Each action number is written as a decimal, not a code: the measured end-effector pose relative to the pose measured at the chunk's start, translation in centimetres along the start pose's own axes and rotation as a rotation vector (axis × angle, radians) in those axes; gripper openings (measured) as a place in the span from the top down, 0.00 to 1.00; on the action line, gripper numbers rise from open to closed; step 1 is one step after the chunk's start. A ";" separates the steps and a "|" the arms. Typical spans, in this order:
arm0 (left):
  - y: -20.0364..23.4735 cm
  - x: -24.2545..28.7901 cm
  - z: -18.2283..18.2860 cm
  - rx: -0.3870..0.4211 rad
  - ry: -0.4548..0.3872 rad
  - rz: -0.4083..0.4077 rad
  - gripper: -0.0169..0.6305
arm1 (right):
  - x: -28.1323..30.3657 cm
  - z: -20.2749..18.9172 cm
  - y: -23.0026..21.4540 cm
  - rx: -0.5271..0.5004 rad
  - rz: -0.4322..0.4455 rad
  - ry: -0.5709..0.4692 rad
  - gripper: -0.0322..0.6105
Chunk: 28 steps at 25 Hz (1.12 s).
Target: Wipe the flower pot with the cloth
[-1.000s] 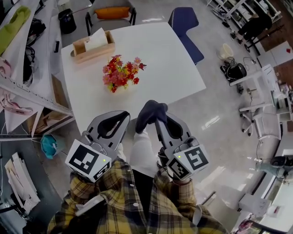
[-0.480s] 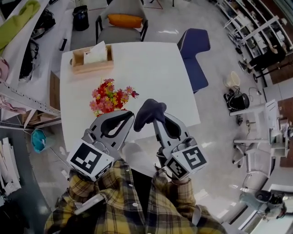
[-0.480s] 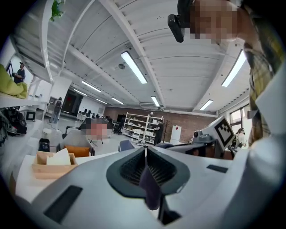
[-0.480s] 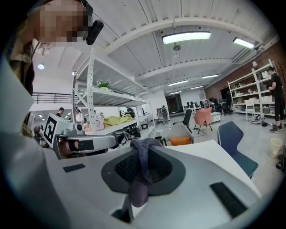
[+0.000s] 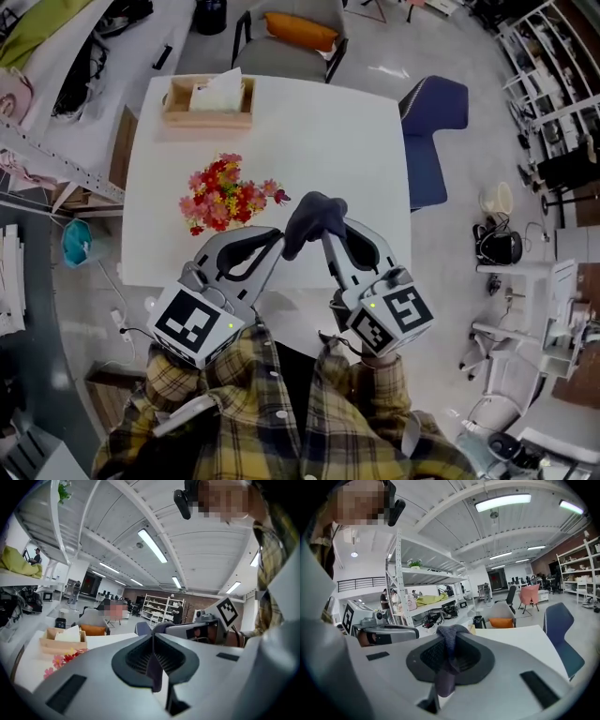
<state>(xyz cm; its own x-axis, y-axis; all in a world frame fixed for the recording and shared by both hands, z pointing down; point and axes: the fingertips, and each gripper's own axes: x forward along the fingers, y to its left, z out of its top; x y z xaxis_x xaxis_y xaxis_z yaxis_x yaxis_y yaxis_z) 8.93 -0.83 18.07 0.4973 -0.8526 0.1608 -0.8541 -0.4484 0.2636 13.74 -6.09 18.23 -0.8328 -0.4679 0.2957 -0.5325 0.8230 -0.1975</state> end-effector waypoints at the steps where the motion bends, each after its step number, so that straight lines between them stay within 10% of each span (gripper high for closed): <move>1: 0.2 0.1 -0.3 -0.008 0.006 0.004 0.94 | 0.3 -0.2 -0.1 0.004 0.006 0.008 0.93; 17: 4.1 -1.4 -7.5 -0.096 0.113 0.086 0.94 | 6.1 -6.5 -1.0 0.094 0.048 0.156 0.93; 28: 7.3 -2.9 -16.5 -0.187 0.218 0.145 0.69 | 9.6 -11.7 -2.3 0.156 0.069 0.223 0.93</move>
<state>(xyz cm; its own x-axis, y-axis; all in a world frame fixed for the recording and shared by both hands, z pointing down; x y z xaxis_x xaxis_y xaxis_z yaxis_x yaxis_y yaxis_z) 3.81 2.79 35.23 0.4109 -0.8172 0.4041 -0.8856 -0.2525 0.3899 8.74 -8.74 32.52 -0.8235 -0.3156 0.4714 -0.5068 0.7828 -0.3612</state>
